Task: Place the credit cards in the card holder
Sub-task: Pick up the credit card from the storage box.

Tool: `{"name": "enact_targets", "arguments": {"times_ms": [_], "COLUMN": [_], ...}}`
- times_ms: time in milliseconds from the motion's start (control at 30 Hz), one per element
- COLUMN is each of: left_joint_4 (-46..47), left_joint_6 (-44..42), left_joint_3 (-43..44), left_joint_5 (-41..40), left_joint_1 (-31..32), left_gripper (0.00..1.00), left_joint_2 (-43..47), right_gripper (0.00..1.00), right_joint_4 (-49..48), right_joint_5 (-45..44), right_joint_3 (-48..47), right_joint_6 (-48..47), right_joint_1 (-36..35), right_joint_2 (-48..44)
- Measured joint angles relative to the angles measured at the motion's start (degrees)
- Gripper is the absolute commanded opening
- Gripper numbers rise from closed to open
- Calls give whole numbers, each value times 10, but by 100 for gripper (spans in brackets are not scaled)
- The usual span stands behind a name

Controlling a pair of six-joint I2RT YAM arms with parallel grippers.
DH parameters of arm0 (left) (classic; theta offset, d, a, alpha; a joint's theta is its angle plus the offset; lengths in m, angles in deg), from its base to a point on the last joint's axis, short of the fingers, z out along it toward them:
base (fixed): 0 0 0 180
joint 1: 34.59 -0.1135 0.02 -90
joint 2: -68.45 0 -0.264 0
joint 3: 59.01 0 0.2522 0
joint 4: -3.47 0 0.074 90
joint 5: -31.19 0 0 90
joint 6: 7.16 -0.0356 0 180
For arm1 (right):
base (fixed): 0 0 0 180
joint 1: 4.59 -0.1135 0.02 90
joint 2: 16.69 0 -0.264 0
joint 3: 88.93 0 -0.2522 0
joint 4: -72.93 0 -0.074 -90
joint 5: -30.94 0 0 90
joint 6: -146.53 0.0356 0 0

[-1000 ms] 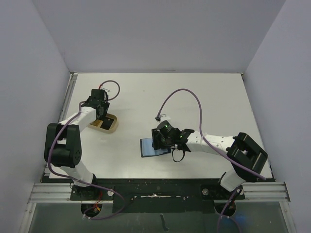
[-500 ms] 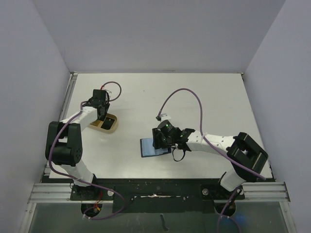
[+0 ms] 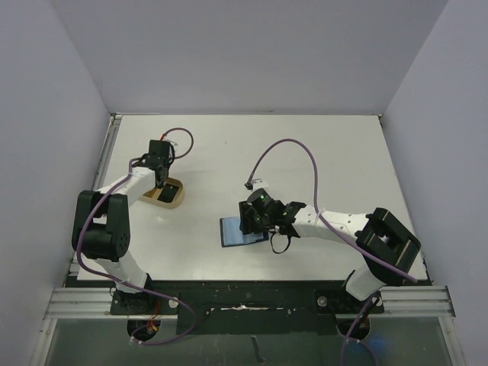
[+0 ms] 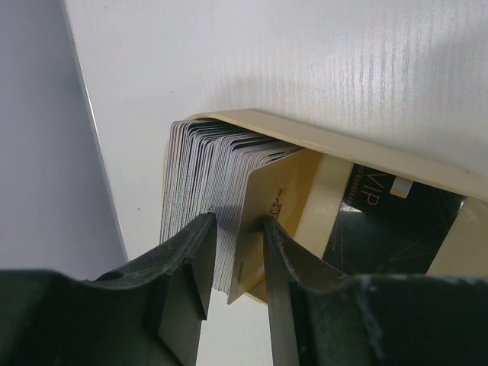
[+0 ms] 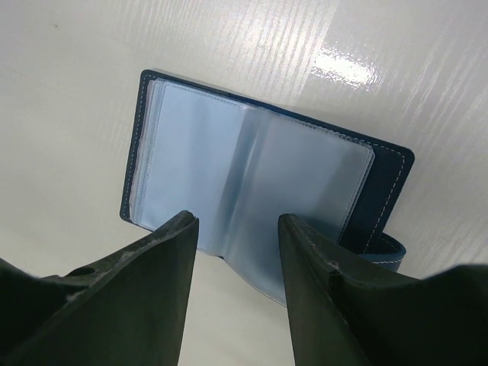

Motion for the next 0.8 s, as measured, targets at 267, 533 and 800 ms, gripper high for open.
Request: {"name": "enact_targets", "arguments": {"times_ms": [267,533,800], "left_joint_4": [-1,-26,-69], "left_joint_6": [-1,3,18], "left_joint_3": [0,19,45], "left_joint_5": [-2,4,3], "left_joint_1": [3,7,21], "left_gripper": [18,5,0], "left_joint_2": [0,0,0], "right_gripper": [47,47,47], "right_joint_4": [-2,-2,-4], "right_joint_5": [1,1,1], "right_joint_3": [4,10,19], "right_joint_6": [0,0,5], "right_joint_1": [0,0,0], "right_joint_2": [0,-11,-21]}}
